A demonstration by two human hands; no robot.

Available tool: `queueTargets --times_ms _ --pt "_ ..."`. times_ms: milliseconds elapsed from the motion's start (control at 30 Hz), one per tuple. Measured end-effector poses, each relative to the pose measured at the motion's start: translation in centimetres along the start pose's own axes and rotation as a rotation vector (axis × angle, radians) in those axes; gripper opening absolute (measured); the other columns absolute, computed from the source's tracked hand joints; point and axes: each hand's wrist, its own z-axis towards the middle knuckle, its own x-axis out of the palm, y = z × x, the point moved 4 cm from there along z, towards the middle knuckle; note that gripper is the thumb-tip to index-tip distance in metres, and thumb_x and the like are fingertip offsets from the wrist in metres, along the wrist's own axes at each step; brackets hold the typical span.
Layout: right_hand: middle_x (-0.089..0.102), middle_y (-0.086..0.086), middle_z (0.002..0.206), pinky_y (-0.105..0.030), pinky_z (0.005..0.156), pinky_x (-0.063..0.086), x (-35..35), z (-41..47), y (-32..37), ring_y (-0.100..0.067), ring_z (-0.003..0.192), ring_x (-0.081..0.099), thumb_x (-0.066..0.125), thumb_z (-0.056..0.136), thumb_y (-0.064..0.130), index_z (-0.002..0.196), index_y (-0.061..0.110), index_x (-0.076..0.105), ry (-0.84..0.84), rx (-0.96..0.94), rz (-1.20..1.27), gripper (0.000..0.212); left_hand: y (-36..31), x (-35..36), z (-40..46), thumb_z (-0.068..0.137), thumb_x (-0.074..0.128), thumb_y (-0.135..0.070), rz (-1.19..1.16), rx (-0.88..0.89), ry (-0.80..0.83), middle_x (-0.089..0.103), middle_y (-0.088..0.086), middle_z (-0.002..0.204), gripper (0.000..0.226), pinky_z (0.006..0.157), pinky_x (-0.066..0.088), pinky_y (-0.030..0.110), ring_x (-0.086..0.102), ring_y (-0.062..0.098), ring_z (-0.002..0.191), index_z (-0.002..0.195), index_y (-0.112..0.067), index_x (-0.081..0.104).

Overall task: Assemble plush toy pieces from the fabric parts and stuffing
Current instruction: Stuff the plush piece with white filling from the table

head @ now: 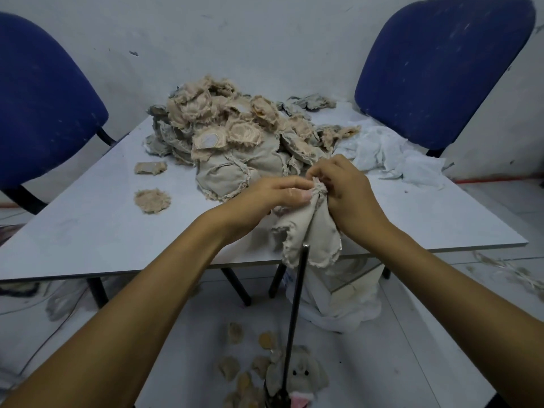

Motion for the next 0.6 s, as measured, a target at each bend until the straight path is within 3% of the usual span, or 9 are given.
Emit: queueTargets --times_ms 33,133,200,267,333,433,500,600 --pt "0.049 -0.004 0.091 -0.012 0.066 0.034 0.0 0.1 0.1 -0.009 0.075 0.046 0.064 0.086 0.003 0.094 0.012 0.067 0.000 0.005 0.003 0.012 -0.1 0.2 0.0 0.082 0.064 -0.031 0.008 0.006 0.015 0.070 -0.002 0.101 0.020 0.093 0.043 0.034 0.062 0.014 0.100 0.094 -0.019 0.074" --pt "0.049 -0.004 0.092 -0.008 0.067 0.035 -0.1 0.7 0.2 -0.007 0.076 0.047 0.059 0.080 -0.004 0.091 0.011 0.068 0.025 0.021 0.023 0.021 -0.5 0.0 -0.2 0.085 0.068 -0.040 0.237 0.020 0.037 0.058 0.014 0.093 0.045 0.086 0.040 0.034 0.055 0.023 0.091 0.093 0.004 0.063" --pt "0.050 -0.008 0.096 -0.006 0.069 0.036 -0.2 1.2 0.0 -0.014 0.081 0.049 0.058 0.082 -0.011 0.091 0.012 0.068 0.048 0.058 0.033 0.027 -0.9 -0.6 -0.2 0.090 0.069 -0.039 0.444 0.069 0.029 0.053 0.024 0.090 0.038 0.075 0.038 0.027 0.052 0.027 0.084 0.086 -0.001 0.064" --pt "0.050 -0.008 0.103 -0.012 0.079 0.039 0.1 1.5 0.1 -0.016 0.092 0.050 0.057 0.091 -0.005 0.094 0.017 0.066 0.127 0.056 0.064 0.024 -1.0 -1.4 -0.1 0.095 0.062 -0.033 0.611 0.103 -0.017 0.044 0.013 0.084 0.029 0.068 0.033 0.028 0.043 0.016 0.078 0.073 -0.016 0.055" --pt "0.045 -0.004 0.112 -0.023 0.097 0.039 0.7 1.4 -0.1 -0.016 0.108 0.047 0.053 0.101 0.017 0.102 0.019 0.061 0.300 0.058 0.134 0.008 -1.1 -2.1 -0.1 0.098 0.058 -0.028 0.659 0.155 -0.137 0.042 -0.002 0.086 0.027 0.070 0.031 0.029 0.042 0.010 0.081 0.073 -0.026 0.048" --pt "0.037 0.005 0.121 -0.020 0.097 0.038 1.8 0.1 -0.2 -0.011 0.115 0.042 0.064 0.087 0.058 0.115 0.025 0.059 0.525 0.110 0.134 0.043 -0.9 -2.6 0.1 0.101 0.052 -0.024 0.622 0.238 -0.258 0.047 0.000 0.086 0.024 0.070 0.030 0.029 0.045 0.014 0.082 0.077 -0.024 0.051" --pt "0.042 0.003 0.120 -0.017 0.087 0.038 2.0 -0.3 -0.2 -0.010 0.109 0.047 0.076 0.080 0.052 0.118 0.024 0.063 0.479 0.084 0.091 0.049 -0.9 -2.3 0.2 0.100 0.052 -0.029 0.603 0.248 -0.216 0.045 -0.004 0.085 0.025 0.071 0.032 0.027 0.045 0.008 0.080 0.076 -0.031 0.049" --pt "0.054 -0.003 0.111 -0.021 0.082 0.041 0.6 0.4 -0.1 -0.016 0.099 0.054 0.076 0.085 0.026 0.105 0.013 0.070 0.273 0.049 0.052 0.025 -0.7 -1.7 -0.1 0.085 0.060 -0.054 0.631 0.147 -0.050 0.046 -0.011 0.096 0.018 0.073 0.037 0.022 0.047 -0.001 0.086 0.090 -0.038 0.052"
